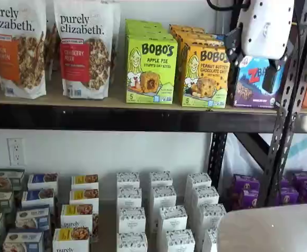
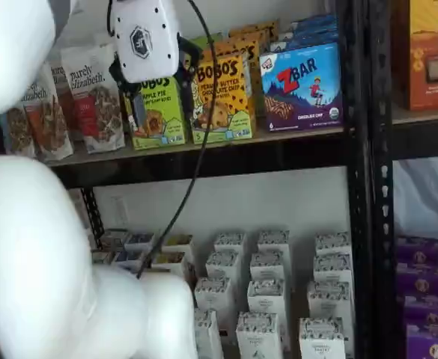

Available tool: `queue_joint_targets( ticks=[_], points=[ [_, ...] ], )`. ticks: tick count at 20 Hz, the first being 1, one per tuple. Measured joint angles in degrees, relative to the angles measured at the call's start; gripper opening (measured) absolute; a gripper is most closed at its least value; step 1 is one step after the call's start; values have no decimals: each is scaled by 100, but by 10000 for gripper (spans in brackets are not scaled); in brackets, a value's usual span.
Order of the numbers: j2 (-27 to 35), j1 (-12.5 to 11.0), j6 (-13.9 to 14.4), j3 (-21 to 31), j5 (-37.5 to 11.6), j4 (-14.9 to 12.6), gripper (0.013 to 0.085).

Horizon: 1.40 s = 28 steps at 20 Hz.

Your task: Pick the green box on the top shelf, the fourth from the left

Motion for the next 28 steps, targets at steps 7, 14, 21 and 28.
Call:
queue_joint_targets(
  ticks=[7, 14, 21, 28],
  points=[
    [-455, -768, -506, 429, -725, 911, 850],
    [-526, -503, -319, 506, -908, 744, 850],
    [-579, 19, 88, 620, -1296, 486, 850],
    [-516, 757, 687, 692, -1977, 158, 850]
  ],
)
